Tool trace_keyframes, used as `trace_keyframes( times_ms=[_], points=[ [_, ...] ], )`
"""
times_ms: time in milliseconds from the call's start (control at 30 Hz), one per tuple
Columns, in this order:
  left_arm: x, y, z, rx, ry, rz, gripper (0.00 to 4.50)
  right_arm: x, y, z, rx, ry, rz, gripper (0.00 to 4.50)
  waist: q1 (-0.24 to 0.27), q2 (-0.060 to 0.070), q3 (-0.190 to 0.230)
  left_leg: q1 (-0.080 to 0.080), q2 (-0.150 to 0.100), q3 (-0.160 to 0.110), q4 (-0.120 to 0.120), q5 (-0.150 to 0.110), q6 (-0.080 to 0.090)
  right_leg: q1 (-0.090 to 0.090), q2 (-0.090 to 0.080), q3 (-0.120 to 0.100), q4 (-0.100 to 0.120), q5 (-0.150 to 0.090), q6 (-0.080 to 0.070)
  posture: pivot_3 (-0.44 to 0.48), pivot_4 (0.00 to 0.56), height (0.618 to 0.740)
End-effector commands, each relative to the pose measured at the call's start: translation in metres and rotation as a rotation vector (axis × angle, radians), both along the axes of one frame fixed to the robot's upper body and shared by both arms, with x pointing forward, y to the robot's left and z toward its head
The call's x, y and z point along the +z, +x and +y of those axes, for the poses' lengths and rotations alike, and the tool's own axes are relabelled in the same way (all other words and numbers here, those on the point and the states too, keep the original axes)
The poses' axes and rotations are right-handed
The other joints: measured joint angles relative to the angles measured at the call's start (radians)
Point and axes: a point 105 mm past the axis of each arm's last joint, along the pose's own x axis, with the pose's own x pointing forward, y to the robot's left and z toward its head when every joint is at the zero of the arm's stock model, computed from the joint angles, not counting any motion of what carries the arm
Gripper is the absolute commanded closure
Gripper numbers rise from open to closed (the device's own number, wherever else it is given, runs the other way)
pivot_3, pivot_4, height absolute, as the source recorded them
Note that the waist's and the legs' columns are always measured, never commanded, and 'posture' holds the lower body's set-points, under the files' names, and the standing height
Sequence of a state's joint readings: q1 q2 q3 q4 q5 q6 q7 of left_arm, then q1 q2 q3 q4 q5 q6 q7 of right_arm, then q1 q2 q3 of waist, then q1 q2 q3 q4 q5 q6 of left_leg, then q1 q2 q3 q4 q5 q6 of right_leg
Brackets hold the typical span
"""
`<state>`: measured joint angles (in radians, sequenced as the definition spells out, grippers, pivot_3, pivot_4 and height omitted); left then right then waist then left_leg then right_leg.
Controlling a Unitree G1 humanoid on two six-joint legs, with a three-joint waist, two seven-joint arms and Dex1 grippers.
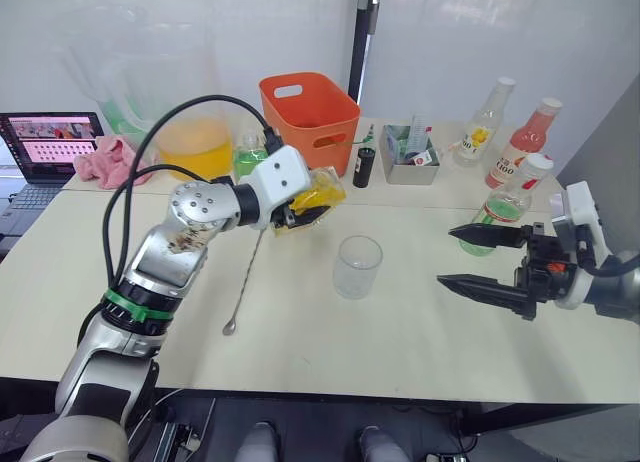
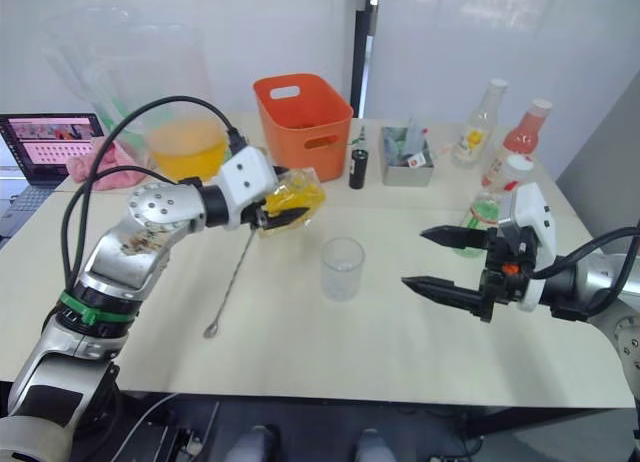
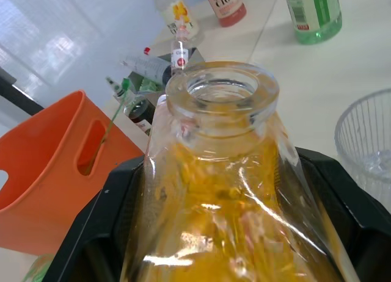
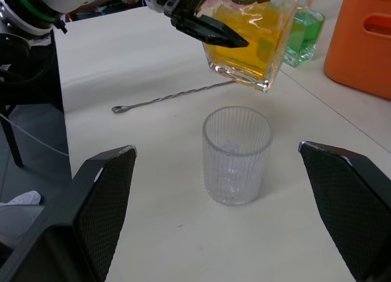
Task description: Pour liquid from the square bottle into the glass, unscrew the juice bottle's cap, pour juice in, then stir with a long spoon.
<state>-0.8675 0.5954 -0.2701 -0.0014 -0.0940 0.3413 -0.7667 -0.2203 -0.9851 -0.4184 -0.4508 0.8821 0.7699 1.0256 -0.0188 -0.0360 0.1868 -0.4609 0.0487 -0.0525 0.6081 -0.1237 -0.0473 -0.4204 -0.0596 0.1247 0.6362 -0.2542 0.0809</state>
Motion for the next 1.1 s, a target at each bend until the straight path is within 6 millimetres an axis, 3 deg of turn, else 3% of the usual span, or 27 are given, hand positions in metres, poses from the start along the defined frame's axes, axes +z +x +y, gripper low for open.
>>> trace_keyframes(
  times_ms=[33, 533, 767, 1100],
  points=[
    [0.033, 0.001, -0.006, -0.005, -0.010, -0.206, 1.70, 0.010, -0.008, -0.001, -0.009, -0.012, -0.054, 0.00, 0.001, 0.000, 0.000, 0.000, 0.000, 0.000, 0.000, 0.000, 0.000, 0.000, 0.000, 0.000, 0.001, 0.000, 0.000, 0.000, 0.150, 0.740],
    [0.006, 0.014, -0.033, -0.047, 0.082, -0.384, 1.70, 0.004, -0.009, -0.012, -0.090, -0.025, -0.059, 0.00, 0.000, 0.000, 0.000, 0.000, -0.001, 0.000, 0.003, 0.000, 0.000, 0.000, 0.000, 0.001, 0.006, 0.000, 0.000, 0.000, 0.150, 0.740],
    [0.010, 0.022, -0.039, -0.015, 0.083, -0.444, 1.70, 0.005, -0.009, -0.013, -0.104, -0.029, -0.058, 0.00, 0.002, 0.000, 0.000, 0.000, -0.001, -0.001, 0.004, 0.001, 0.000, 0.000, 0.000, 0.001, 0.007, 0.000, 0.000, 0.000, 0.150, 0.740],
    [0.008, 0.012, -0.055, -0.053, 0.089, -0.520, 1.70, 0.010, -0.010, -0.012, -0.105, -0.036, -0.061, 0.00, 0.003, 0.000, 0.000, 0.001, -0.001, -0.001, 0.004, 0.001, 0.000, 0.000, 0.000, 0.001, 0.008, 0.000, 0.000, 0.000, 0.150, 0.740]
  ],
)
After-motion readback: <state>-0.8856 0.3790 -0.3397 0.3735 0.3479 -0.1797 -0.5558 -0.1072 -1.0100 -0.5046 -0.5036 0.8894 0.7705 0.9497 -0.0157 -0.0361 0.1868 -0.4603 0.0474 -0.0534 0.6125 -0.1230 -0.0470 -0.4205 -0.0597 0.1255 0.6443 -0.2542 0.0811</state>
